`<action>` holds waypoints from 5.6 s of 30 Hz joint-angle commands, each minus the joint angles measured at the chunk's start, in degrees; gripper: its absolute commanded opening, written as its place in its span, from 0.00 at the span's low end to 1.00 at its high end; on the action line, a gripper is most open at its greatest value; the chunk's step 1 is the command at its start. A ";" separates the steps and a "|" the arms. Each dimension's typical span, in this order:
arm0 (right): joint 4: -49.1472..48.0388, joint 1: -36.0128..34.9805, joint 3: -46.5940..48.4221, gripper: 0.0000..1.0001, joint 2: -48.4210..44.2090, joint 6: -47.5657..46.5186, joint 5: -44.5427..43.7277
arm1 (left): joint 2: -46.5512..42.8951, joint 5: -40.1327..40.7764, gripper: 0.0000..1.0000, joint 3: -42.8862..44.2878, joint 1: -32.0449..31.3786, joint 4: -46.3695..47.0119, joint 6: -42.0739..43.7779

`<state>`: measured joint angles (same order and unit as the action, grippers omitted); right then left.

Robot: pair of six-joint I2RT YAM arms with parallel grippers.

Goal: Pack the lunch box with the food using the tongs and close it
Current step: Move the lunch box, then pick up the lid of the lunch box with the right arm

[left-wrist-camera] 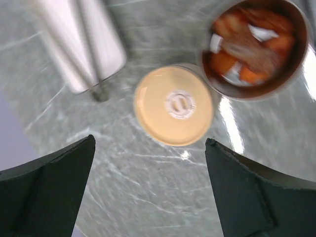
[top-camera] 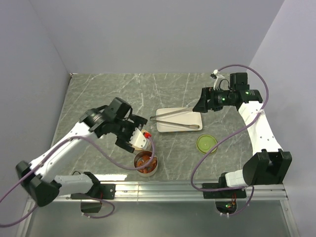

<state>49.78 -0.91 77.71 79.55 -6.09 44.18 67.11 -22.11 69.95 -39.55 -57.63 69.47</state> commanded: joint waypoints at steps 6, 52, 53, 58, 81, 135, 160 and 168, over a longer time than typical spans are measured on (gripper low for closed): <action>0.05 2.66 2.80 0.91 -0.89 -0.68 0.29 | 15.23 -3.21 1.00 10.81 -0.09 -20.77 39.94; 2.69 4.69 1.83 0.88 2.98 -3.32 2.31 | 30.00 11.47 0.99 0.27 -12.66 -8.47 37.67; 2.78 4.77 1.92 0.87 2.98 -3.32 2.22 | 30.36 11.47 0.99 0.27 -12.66 -8.29 37.14; 2.95 4.86 1.92 0.87 3.24 -3.58 2.31 | 32.73 13.84 0.99 0.71 -12.39 -6.54 33.45; 3.83 5.04 2.36 0.87 4.12 -4.02 2.22 | 39.41 23.67 0.99 1.06 6.75 6.99 41.52; -5.30 9.34 -18.21 0.41 16.25 -12.37 -28.27 | -13.50 -1.97 0.99 -3.33 21.88 32.32 -79.05; -4.26 7.59 -14.18 0.00 11.70 -10.62 -23.12 | -7.01 -9.34 0.98 -1.32 22.59 21.25 -74.84; -2.31 7.32 -3.28 0.00 1.67 -6.93 -0.02 | -8.13 -33.15 0.91 -2.79 22.59 31.32 -81.56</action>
<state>48.60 6.92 69.19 86.85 -15.40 30.00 61.87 -42.28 67.75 -17.06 -34.81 -6.04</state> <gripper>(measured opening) 0.022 0.921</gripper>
